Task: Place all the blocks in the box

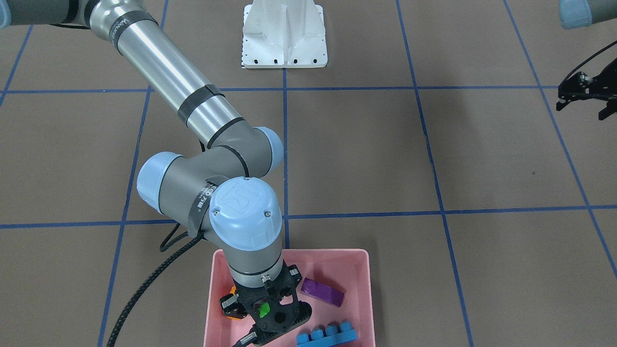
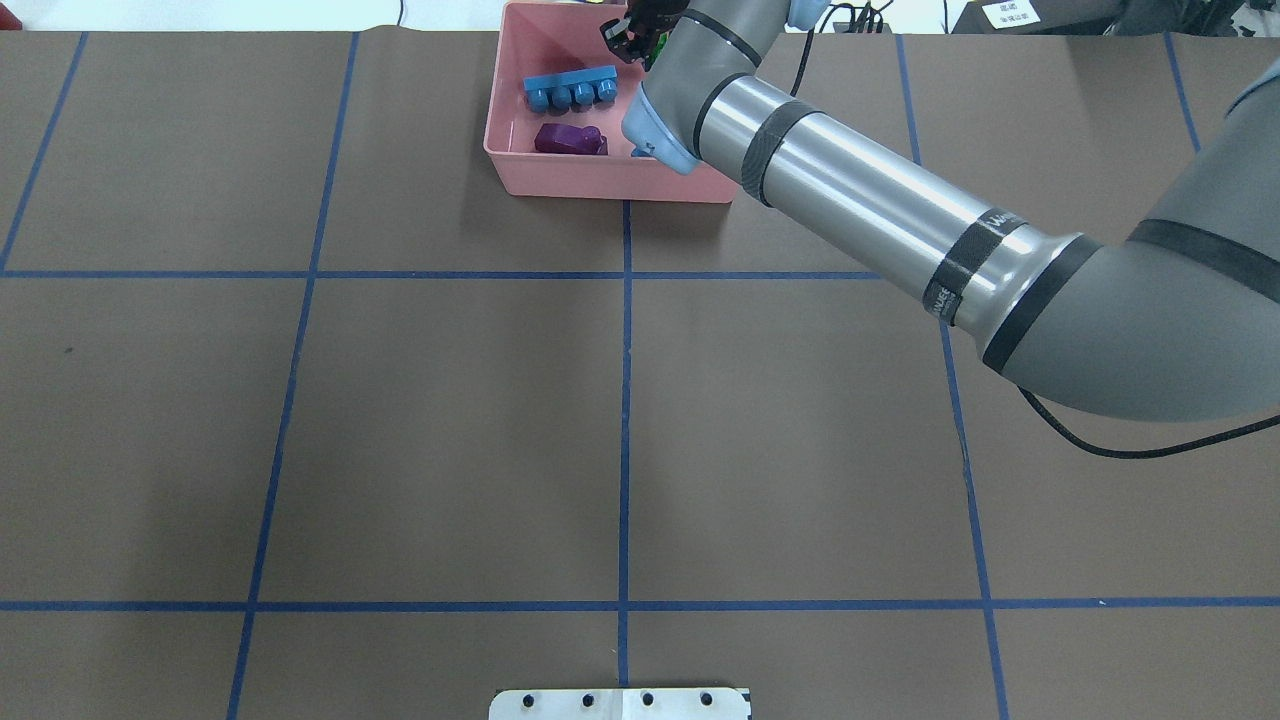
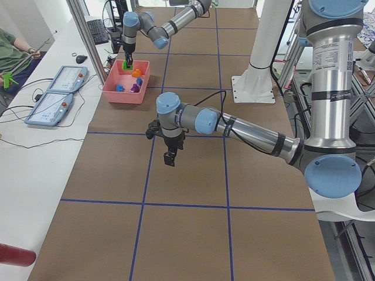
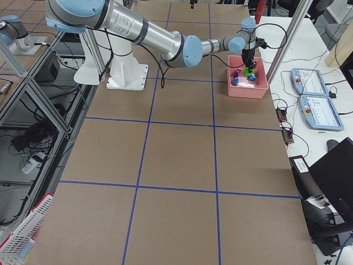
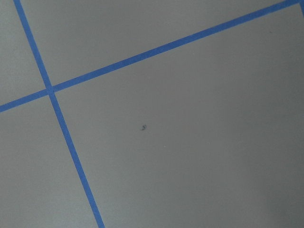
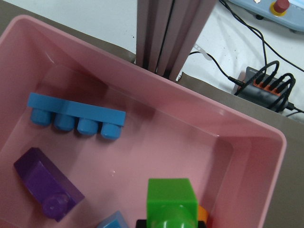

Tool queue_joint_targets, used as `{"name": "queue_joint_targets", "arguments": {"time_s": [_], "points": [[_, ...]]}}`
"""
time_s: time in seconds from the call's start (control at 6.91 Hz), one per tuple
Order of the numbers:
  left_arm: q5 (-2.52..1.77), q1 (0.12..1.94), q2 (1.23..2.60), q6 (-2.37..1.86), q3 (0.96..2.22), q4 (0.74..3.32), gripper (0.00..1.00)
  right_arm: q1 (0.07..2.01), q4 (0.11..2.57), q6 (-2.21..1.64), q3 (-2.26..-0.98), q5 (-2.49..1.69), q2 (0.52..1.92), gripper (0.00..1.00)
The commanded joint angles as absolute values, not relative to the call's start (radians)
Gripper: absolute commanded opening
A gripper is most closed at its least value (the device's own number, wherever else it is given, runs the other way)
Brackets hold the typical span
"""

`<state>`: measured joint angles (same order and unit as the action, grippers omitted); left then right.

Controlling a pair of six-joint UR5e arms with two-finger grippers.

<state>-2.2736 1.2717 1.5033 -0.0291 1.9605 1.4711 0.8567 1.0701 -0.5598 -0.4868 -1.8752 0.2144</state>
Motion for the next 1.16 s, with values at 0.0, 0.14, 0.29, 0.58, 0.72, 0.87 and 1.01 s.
{"name": "queue_joint_targets", "arguments": {"time_s": [0.0,0.14,0.29,0.58,0.72,0.87,1.01], "points": [[-2.275,1.272,1.505,-0.029,1.96,1.471,1.0,0.845,1.051,-0.613,-0.471,-1.859,0.204,0.99],[-2.275,1.272,1.505,-0.031,1.96,1.471,1.0,0.845,1.051,-0.627,-0.472,-1.867,0.201,0.99],[-2.273,1.272,1.503,-0.031,1.96,1.471,1.0,0.847,1.055,-0.637,-0.476,-1.877,0.201,0.99],[-2.273,1.273,1.496,-0.031,1.96,1.471,1.0,0.854,1.213,-0.652,-0.579,-1.911,0.202,0.99],[-2.273,1.279,1.468,-0.031,1.96,1.476,1.0,0.865,1.455,-0.65,-0.754,-1.928,0.221,0.99],[-2.273,1.32,1.468,-0.025,1.95,1.476,1.0,0.873,1.618,-0.644,-0.928,-1.954,0.277,1.0],[-2.275,1.363,1.467,-0.02,1.93,1.485,1.0,0.887,1.682,-0.64,-1.1,-1.985,0.378,1.0]]}}
